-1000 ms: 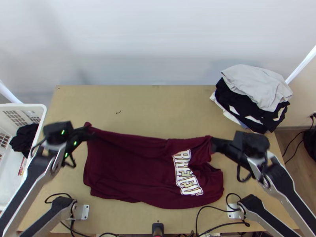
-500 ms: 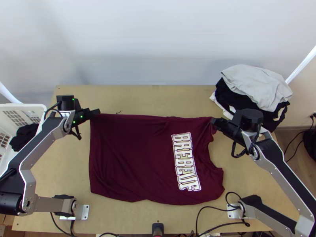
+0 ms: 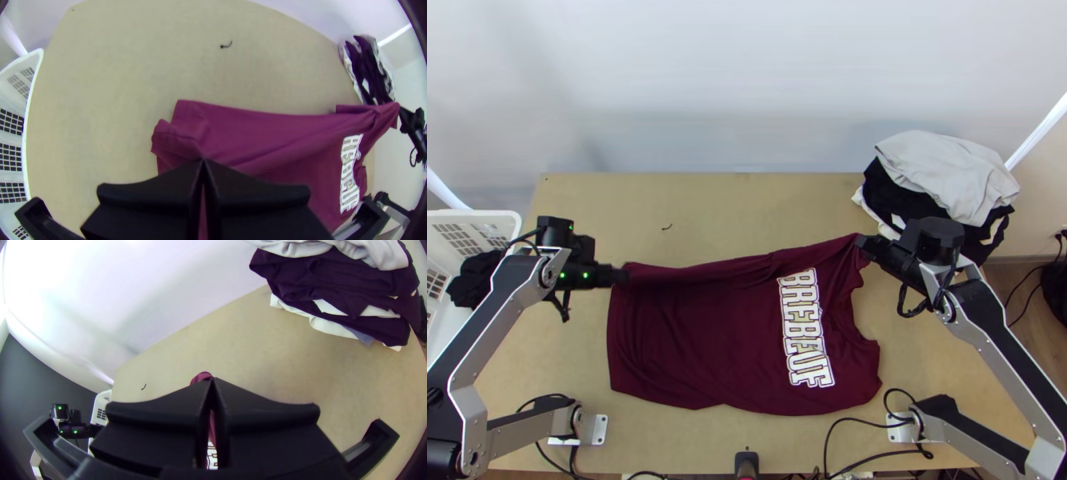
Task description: Fold the t-shirt
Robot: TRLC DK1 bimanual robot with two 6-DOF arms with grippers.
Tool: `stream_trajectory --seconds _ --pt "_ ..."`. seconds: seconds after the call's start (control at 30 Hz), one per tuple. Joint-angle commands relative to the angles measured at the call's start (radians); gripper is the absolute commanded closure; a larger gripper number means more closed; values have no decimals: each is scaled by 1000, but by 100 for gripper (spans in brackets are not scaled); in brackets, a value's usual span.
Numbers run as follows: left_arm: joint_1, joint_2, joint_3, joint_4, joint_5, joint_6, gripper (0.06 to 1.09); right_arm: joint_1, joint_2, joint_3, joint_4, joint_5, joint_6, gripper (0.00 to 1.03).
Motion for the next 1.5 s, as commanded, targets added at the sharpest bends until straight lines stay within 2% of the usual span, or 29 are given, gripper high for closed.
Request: stream_trajectory --seconds 0.0,0.03,0.1,0.13,0.17,0.4,0.57,0.63,0.7,0.77,0.87,1.03,1.47 --pt "5 -2 -45 -60 6 79 103 -1 -8 45 -6 8 8 100" --pt "5 0 -47 -66 6 87 90 2 -8 49 -11 8 8 100" --pt "-1 23 -38 -104 7 104 40 9 -7 54 -17 9 3 100" --pt "-6 46 -30 -152 9 135 20 11 -7 57 -20 9 3 100" --pt "-9 63 -22 -186 9 153 12 12 -7 59 -23 9 3 100" --pt "50 63 34 -175 23 159 12 14 -13 66 -45 9 -4 100" --pt "106 78 64 -173 101 233 12 17 -19 51 -46 12 -4 100" --pt "112 84 70 -176 153 244 19 26 -17 49 -46 15 -1 100" --pt "123 95 68 -181 207 259 34 40 -16 49 -43 23 2 100" --pt "128 109 68 -196 244 285 42 48 -14 51 -43 31 3 100" --pt "140 146 65 -244 271 365 42 49 -14 51 -43 32 3 100" --pt "174 227 73 -244 273 389 42 48 -16 48 -43 38 3 100" --pt "117 320 70 -196 297 346 42 54 -2 51 -38 46 2 100"
